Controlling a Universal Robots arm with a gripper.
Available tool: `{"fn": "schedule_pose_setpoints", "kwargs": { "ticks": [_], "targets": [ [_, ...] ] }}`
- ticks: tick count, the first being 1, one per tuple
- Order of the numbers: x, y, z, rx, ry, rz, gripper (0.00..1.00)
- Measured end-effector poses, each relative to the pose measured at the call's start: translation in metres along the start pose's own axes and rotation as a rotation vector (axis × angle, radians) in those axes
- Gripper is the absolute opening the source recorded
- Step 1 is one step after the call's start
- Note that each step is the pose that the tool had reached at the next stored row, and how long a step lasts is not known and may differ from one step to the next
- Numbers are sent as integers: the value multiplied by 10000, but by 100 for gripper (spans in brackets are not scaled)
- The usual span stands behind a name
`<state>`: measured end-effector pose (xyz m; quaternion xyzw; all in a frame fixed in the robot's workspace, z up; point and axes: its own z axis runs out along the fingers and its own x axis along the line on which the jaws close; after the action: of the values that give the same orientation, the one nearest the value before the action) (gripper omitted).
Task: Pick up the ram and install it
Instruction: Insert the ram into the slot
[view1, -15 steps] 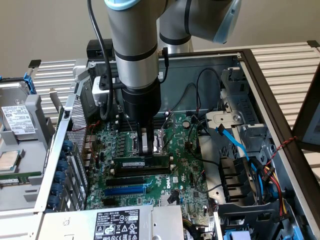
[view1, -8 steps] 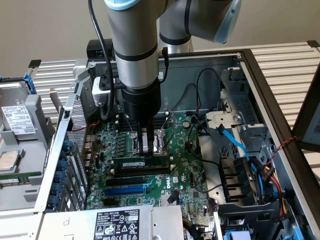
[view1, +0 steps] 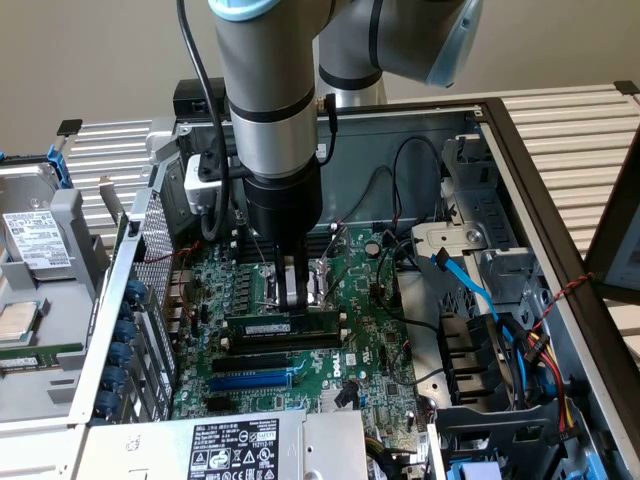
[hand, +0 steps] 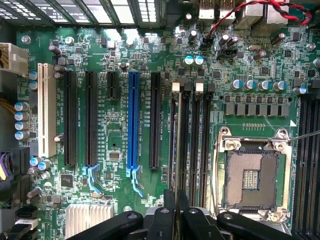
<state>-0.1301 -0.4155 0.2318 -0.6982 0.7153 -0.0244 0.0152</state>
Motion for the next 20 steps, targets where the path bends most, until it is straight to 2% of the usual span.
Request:
{"fn": "schedule_pose_setpoints", "kwargs": {
  "ticks": [14, 20],
  "targets": [
    [-1, 2, 25, 0, 1, 0, 13],
    [-1, 2, 32, 36, 2, 1, 13]
  ]
}}
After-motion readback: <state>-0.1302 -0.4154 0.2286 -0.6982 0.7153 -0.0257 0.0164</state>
